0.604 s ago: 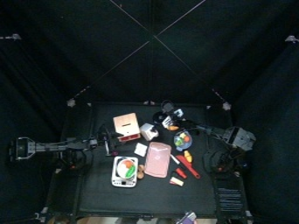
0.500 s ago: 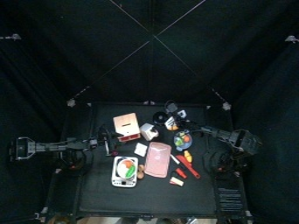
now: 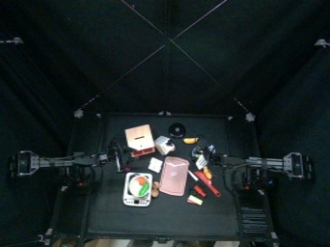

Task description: Grab pairing knife handle

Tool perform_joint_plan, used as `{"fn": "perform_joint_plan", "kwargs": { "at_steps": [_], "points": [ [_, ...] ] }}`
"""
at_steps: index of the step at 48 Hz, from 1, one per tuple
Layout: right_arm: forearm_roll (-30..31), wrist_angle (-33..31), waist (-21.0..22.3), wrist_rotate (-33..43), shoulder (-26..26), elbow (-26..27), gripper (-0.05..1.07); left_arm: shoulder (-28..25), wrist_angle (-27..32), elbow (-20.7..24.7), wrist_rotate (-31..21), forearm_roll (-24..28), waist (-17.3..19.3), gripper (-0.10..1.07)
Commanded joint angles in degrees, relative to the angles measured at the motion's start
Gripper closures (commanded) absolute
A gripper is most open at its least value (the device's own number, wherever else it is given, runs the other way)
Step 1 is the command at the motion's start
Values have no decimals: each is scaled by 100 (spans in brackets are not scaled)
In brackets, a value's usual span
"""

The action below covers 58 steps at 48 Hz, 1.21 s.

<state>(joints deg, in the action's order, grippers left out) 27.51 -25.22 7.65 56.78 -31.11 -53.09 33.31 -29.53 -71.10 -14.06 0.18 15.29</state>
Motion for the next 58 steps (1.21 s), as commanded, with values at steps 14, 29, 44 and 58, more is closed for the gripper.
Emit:
{"fn": "perform_joint_plan", "kwargs": {
  "at_steps": [14,29,44,58],
  "points": [
    [-817,9,-1617,-9,132,-624,19,0,-229,176,-9,-26,-62,11],
    [-1371,-79,-1828,-9,1011,-571,19,-26,-325,185,18,-18,-114,11],
    [-1371,-264,-1758,-9,1222,-545,20,-26,-316,114,0,-26,-237,11],
    [-1397,-308,-1635,-9,1230,-554,31,-35,-325,105,9,-26,-237,11]
  ]
}}
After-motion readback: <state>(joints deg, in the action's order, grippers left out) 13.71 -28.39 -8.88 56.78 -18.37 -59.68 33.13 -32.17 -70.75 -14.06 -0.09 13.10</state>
